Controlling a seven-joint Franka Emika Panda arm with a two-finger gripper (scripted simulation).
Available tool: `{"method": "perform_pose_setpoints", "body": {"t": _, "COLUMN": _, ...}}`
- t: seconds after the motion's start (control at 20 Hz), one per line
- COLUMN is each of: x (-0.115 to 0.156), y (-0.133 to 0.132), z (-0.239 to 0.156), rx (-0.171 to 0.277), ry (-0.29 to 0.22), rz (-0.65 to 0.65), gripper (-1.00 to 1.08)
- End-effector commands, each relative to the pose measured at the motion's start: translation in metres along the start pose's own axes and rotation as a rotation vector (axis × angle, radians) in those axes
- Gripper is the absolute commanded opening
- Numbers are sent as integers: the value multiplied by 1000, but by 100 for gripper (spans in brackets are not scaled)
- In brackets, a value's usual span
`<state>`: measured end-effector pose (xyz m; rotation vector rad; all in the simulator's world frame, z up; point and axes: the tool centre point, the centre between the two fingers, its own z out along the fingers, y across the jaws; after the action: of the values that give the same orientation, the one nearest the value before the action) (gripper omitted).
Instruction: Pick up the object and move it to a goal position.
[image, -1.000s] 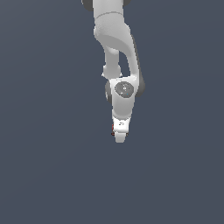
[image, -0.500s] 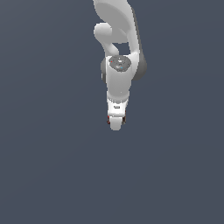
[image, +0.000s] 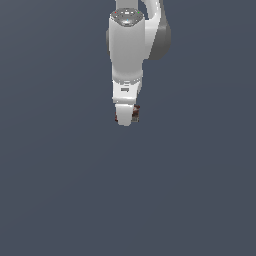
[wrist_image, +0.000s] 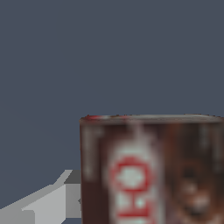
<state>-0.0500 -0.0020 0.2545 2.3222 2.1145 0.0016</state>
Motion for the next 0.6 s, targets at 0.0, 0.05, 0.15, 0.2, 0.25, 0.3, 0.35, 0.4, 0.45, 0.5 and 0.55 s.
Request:
{"method": "perform_pose_setpoints", "body": {"t": 0.0, "x": -6, "y": -4, "z": -25, "rx": 1, "ry": 1, "rz": -1, "gripper": -100}}
{"method": "perform_pose_setpoints", "body": {"t": 0.05, "x": -8, "y": -5, "z": -33, "rx": 1, "ry": 1, "rz": -1, "gripper": -100}}
{"method": "perform_pose_setpoints", "body": {"t": 0.15, "x": -12, "y": -7, "z": -50, "rx": 1, "ry": 2, "rz": 0, "gripper": -100}}
{"method": "perform_pose_setpoints", "body": {"t": 0.2, "x": -14, "y": -8, "z": -58, "rx": 1, "ry": 2, "rz": 0, "gripper": -100}}
{"method": "perform_pose_setpoints", "body": {"t": 0.25, "x": -16, "y": -9, "z": -65, "rx": 1, "ry": 2, "rz": 0, "gripper": -100}}
{"method": "perform_pose_setpoints", "body": {"t": 0.3, "x": -18, "y": -10, "z": -71, "rx": 1, "ry": 2, "rz": 0, "gripper": -100}}
{"method": "perform_pose_setpoints", "body": {"t": 0.35, "x": -19, "y": -10, "z": -77, "rx": 1, "ry": 2, "rz": 0, "gripper": -100}}
{"method": "perform_pose_setpoints", "body": {"t": 0.4, "x": -21, "y": -11, "z": -82, "rx": 1, "ry": 2, "rz": 1, "gripper": -100}}
{"method": "perform_pose_setpoints", "body": {"t": 0.45, "x": -22, "y": -11, "z": -87, "rx": 1, "ry": 2, "rz": 1, "gripper": -100}}
{"method": "perform_pose_setpoints", "body": {"t": 0.5, "x": -23, "y": -12, "z": -91, "rx": 1, "ry": 2, "rz": 1, "gripper": -100}}
{"method": "perform_pose_setpoints", "body": {"t": 0.55, "x": -24, "y": -12, "z": -94, "rx": 1, "ry": 1, "rz": 1, "gripper": -100}}
